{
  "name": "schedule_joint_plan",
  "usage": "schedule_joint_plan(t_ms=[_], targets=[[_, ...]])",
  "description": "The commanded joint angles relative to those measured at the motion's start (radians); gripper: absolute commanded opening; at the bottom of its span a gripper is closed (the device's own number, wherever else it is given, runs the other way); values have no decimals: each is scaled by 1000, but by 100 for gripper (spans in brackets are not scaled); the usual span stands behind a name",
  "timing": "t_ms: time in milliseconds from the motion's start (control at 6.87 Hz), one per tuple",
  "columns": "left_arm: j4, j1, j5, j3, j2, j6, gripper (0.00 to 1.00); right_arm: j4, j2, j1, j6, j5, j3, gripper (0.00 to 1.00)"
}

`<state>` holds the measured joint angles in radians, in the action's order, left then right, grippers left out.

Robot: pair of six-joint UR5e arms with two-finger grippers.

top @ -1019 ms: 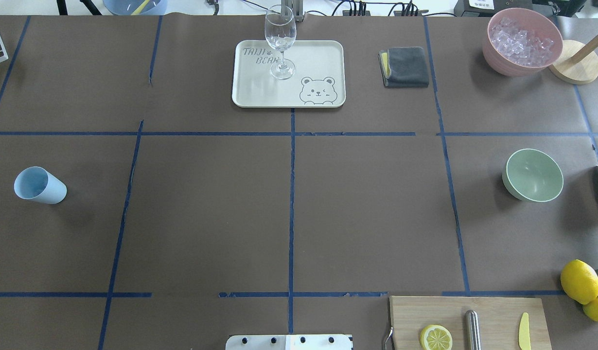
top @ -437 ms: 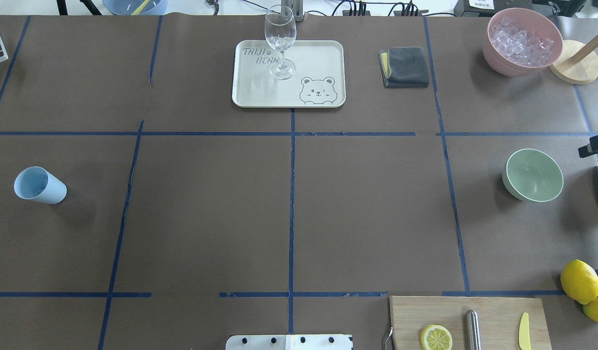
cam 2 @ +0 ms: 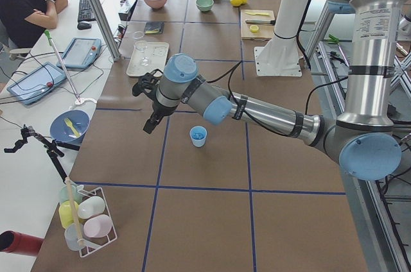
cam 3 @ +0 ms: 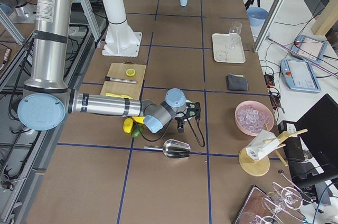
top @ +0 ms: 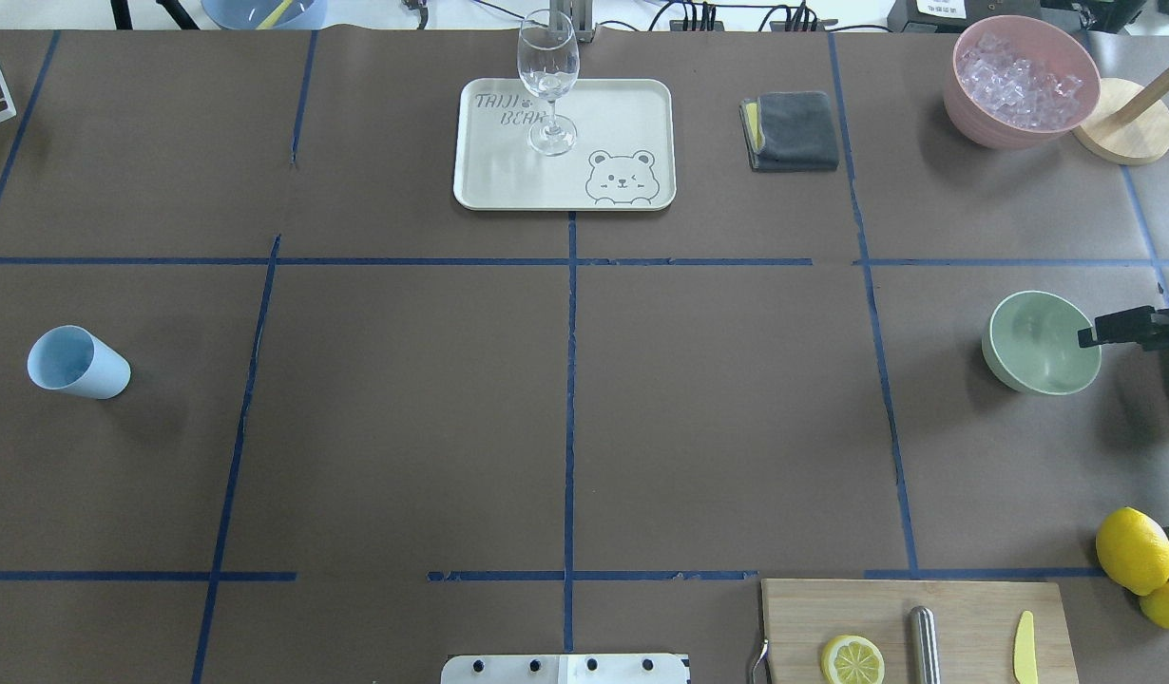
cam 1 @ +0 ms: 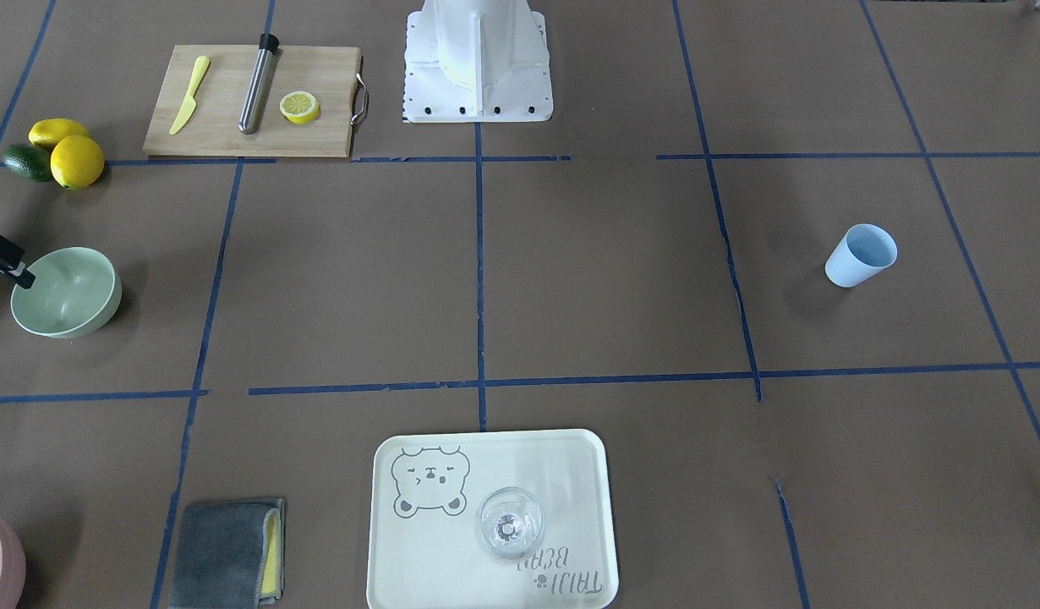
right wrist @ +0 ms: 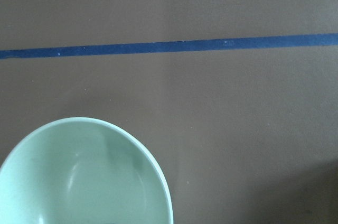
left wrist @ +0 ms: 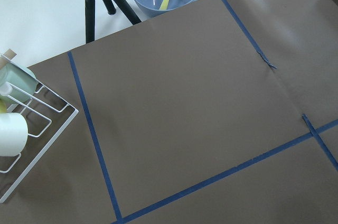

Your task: Pour ice into bowl

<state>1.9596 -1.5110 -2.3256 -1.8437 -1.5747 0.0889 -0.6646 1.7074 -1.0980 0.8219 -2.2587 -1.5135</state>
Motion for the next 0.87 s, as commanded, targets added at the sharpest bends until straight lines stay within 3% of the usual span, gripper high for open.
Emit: schedule_joint_plan(t_ms=[0,146,291,437,728], targets=[[4,0,0,0,4,0,100,28,-11,41,48,22,21,100],[4,0,0,0,4,0,100,26,-11,47,60,22,21,83],[4,0,0,1,5,0,100,26,-11,47,94,18,16,37],[4,0,0,6,10,-1,100,28,-9,47,91,16,15,0],[89,9,2,18,42,55,99,26,-9,46,92,7,12,0]])
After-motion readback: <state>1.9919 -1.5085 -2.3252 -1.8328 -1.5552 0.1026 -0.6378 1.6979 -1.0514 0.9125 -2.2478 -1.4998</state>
